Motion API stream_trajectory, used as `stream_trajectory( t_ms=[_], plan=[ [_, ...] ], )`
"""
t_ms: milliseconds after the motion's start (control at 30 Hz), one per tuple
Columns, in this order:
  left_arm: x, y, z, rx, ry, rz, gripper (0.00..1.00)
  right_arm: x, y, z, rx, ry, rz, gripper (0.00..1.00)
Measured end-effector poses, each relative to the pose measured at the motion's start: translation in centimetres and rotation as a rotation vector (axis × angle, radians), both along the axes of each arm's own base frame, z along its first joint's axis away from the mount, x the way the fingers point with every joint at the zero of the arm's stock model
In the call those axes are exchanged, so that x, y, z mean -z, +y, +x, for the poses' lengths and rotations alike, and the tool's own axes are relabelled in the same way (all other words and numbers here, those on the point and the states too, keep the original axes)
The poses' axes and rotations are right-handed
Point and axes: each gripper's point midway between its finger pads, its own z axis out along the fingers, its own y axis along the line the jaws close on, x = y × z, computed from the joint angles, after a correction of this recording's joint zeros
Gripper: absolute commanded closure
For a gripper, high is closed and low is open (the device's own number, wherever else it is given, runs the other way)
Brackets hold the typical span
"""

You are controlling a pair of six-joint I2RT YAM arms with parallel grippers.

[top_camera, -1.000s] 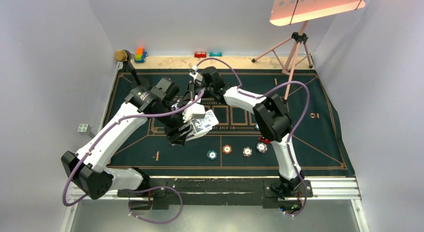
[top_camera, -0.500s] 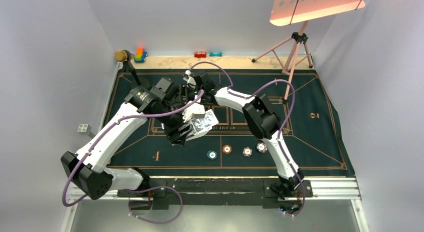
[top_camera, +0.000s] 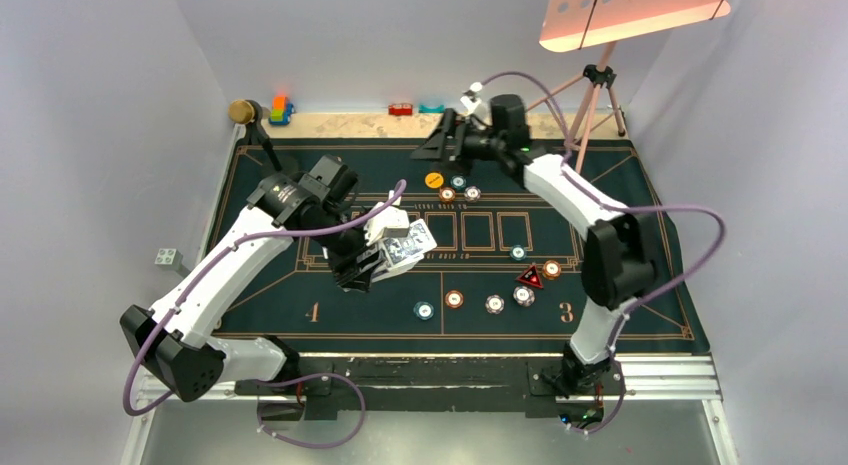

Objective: Distribute texas hold em gaming equipment

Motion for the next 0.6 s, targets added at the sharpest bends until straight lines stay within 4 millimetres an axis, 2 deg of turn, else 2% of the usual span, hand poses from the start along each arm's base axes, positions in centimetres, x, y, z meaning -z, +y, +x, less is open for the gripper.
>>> stream_trajectory(
  t_ms=[100, 200, 400, 600],
  plan=[
    [0.0, 0.0, 0.0, 0.0, -0.001, -0.001, 1.0, -2.1, -4.4, -0.3, 0.066, -0.036, 0.027, 0.06],
    [0.0, -0.1, 0.2, 0.0, -0.008, -0.005, 1.0, -3.3, -6.5, -2.1, 0.081, -0.056, 0.039, 0.05],
    [0.2, -0.4, 0.7, -0.001, -0.018, -0.011, 1.0, -4.9, -6.8, -8.5, -0.007, -0.086, 0.085, 0.04],
    [0.8, -0.9, 1.4, -0.001, -0.013, -0.007, 1.0, -5.4, -6.1, -12.3, -0.071, -0.103, 0.119, 0.02]
  ],
)
